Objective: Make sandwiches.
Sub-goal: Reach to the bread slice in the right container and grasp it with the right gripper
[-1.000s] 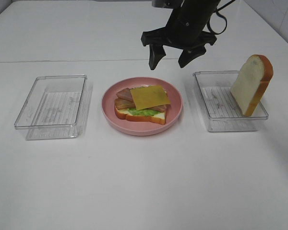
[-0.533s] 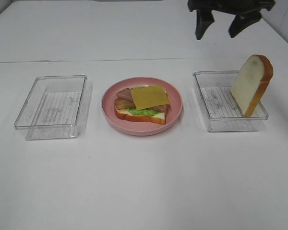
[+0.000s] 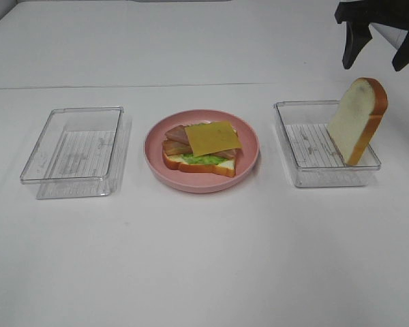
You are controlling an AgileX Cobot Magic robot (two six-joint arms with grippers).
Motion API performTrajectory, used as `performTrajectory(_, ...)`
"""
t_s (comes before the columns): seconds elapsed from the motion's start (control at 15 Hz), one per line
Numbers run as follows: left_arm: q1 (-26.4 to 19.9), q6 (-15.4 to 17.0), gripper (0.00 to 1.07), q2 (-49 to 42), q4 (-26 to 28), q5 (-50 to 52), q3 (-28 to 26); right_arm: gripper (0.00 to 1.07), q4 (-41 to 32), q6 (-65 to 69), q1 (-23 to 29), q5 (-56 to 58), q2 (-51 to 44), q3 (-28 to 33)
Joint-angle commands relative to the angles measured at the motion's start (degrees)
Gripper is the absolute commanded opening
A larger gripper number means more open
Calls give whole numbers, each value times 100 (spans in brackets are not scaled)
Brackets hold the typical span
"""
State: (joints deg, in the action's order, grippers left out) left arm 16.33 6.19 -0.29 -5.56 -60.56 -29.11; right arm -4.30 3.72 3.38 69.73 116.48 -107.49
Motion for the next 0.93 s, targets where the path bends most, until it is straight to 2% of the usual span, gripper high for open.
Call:
performTrajectory(0.07,11,17,77,-120,-6,40,34,74,11,-143,-17,97,241,-23)
performTrajectory(0.4,11,17,77,-120,-6,40,34,74,246,-138,-17,-17,625,-23)
performTrajectory(0.47,11,17,77,-120,-6,40,34,70,241,-143,-17,-86,642,-23)
performTrajectory(0.53,11,17,77,-120,-6,40,34,58,223,-138,-17,-120,676,-23)
performTrajectory(0.8,11,17,77,-120,-6,40,34,55,223,-138,-17,-115,865,-23)
performTrajectory(0.87,11,17,77,-120,-6,40,34,50,258,-138,-17,-126,871,-23)
performTrajectory(0.93,11,17,77,-120,-6,40,34,40,315,-138,-17,-149,871,-23)
